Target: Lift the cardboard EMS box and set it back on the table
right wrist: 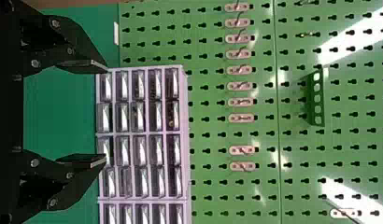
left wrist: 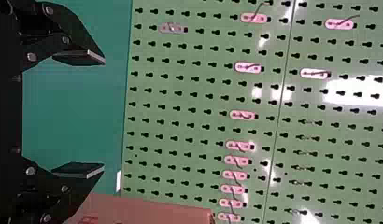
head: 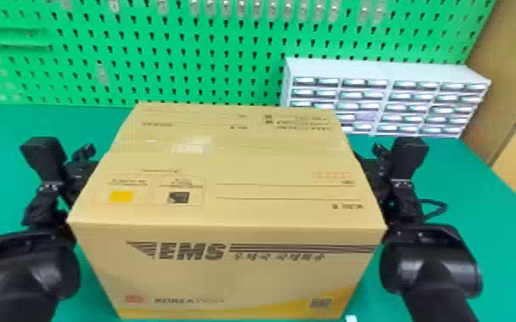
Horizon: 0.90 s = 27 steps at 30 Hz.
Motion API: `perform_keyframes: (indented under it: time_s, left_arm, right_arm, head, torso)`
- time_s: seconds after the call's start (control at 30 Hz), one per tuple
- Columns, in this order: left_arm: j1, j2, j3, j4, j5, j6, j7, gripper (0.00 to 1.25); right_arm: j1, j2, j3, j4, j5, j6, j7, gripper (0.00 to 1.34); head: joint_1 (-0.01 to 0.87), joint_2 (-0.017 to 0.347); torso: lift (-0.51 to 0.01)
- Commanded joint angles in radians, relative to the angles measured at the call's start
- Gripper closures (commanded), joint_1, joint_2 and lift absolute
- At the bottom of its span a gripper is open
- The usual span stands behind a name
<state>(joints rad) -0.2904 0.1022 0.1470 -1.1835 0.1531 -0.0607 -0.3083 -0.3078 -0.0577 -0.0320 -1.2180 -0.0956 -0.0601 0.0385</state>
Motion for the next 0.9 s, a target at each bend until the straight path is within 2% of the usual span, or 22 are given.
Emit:
perform_keyframes:
  time_s: [0.0, 0.57, 0.7, 0.87]
  left_arm:
    - [0.004, 0.002, 0.033, -0.001, -0.009, 0.001, -0.002, 0.44]
    - [-0.010, 0.004, 0.129, -0.005, -0.055, -0.004, -0.066, 0.44]
    - [-0.010, 0.004, 0.138, -0.011, -0.064, -0.004, -0.068, 0.44]
    - [-0.007, 0.004, 0.148, -0.019, -0.064, -0.004, -0.068, 0.44]
  right_arm:
    - [0.006, -0.010, -0.011, -0.002, -0.004, -0.001, 0.001, 0.57]
    - [0.052, -0.054, -0.109, -0.075, -0.001, 0.000, 0.001, 0.57]
    - [0.072, -0.054, -0.135, -0.110, 0.030, 0.023, 0.001, 0.57]
    - [0.079, -0.034, -0.163, -0.140, 0.053, 0.042, 0.001, 0.55]
  head:
    - [0.678, -0.017]
    - [0.678, -0.017]
    - [0.678, -0.017]
    - [0.678, -0.017]
  torso:
    - [-0.098]
    - [-0.098]
    - [-0.098]
    - [-0.098]
